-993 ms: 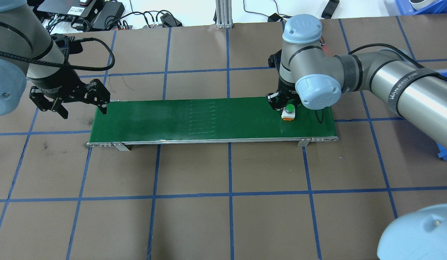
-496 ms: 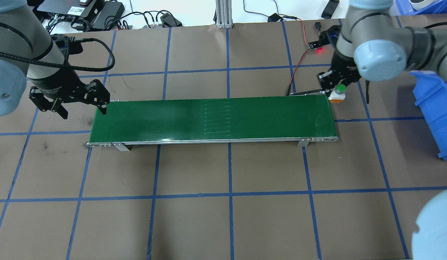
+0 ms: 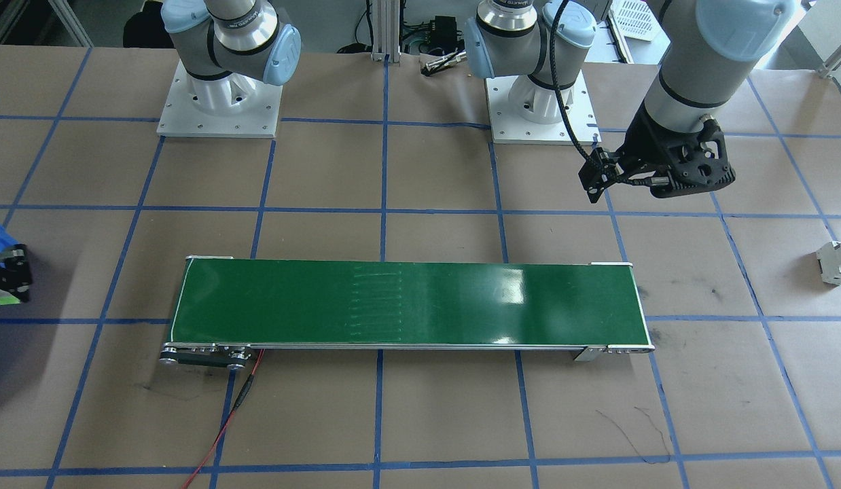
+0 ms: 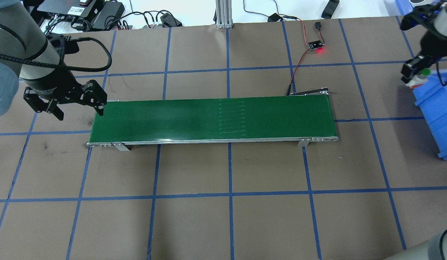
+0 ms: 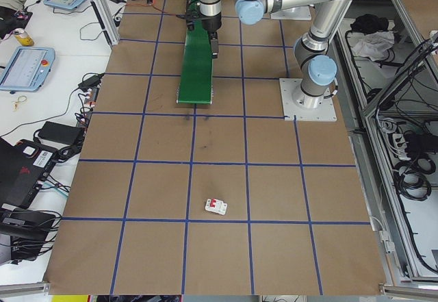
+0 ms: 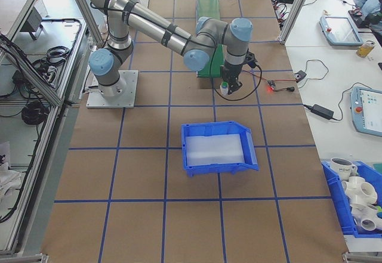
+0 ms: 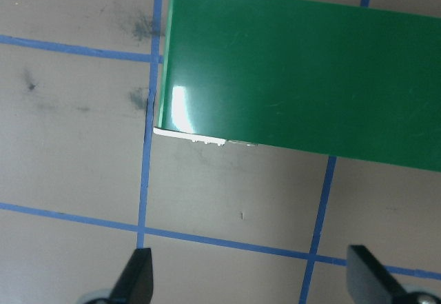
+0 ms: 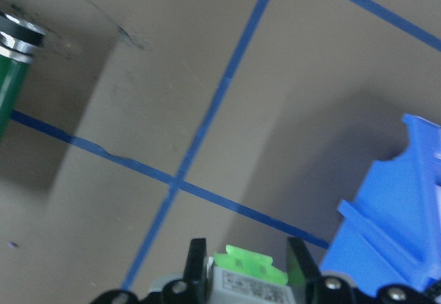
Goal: Move button from left to right
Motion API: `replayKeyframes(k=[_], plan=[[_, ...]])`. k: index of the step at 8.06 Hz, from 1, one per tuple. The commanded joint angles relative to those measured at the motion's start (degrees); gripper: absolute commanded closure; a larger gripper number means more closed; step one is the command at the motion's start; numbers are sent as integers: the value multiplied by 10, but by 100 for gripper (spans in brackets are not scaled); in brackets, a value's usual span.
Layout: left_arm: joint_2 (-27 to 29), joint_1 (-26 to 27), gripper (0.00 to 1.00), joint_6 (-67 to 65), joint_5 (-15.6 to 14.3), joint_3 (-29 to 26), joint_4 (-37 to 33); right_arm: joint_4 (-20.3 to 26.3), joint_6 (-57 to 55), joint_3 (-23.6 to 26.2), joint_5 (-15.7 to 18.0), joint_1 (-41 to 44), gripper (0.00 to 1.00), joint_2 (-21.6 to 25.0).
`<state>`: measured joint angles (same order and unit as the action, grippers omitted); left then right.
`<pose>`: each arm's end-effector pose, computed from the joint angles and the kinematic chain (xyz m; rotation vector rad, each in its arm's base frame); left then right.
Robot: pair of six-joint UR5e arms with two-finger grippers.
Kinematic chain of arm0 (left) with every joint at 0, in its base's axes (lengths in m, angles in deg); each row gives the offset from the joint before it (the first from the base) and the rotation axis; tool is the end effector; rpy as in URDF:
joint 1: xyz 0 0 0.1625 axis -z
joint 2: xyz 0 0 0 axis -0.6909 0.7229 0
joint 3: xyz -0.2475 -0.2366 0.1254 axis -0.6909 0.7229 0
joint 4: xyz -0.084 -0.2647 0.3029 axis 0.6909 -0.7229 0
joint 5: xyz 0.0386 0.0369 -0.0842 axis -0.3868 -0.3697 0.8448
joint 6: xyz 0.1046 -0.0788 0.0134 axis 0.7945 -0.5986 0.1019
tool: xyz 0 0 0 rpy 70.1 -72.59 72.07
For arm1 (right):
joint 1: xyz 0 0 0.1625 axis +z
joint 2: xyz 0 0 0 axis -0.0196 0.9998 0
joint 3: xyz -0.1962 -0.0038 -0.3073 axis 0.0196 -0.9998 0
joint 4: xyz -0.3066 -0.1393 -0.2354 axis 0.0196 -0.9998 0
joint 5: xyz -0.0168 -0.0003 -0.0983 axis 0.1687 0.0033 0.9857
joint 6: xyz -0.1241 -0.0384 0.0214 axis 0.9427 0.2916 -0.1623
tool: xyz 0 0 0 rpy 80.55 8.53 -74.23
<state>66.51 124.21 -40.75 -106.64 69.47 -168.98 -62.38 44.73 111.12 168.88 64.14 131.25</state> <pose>-0.0432 -0.4714 0.3426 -0.2235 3.0379 0.0827 -0.1307 -0.5759 0.2708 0.6833 -2.9751 -0.0303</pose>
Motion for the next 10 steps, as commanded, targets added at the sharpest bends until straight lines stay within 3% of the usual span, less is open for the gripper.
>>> replayKeyframes(k=[1,2,4,5,7,8,9,10], plan=[[-16,0,0,-3,-27,-4,-46,-48,217,-8,-2,-122,89,-3],[-15,0,0,1,-30,-3,-44,-79,301,-7,-3,-156,89,-13],[-11,-4,0,4,-29,-3,-29,-155,406,-5,-19,-202,88,-85],[-9,-4,0,5,-29,2,-21,-167,441,2,-58,-210,83,-109],[-9,-4,0,5,-28,3,-17,-171,453,15,-65,-211,80,-136],[-9,-4,0,5,-29,3,-17,-191,495,25,-61,-210,62,-141],[-10,-4,0,5,-27,3,-17,-197,506,27,-58,-211,17,-135],[-11,-4,0,1,-22,3,-17,-196,506,27,-53,-211,0,-122]])
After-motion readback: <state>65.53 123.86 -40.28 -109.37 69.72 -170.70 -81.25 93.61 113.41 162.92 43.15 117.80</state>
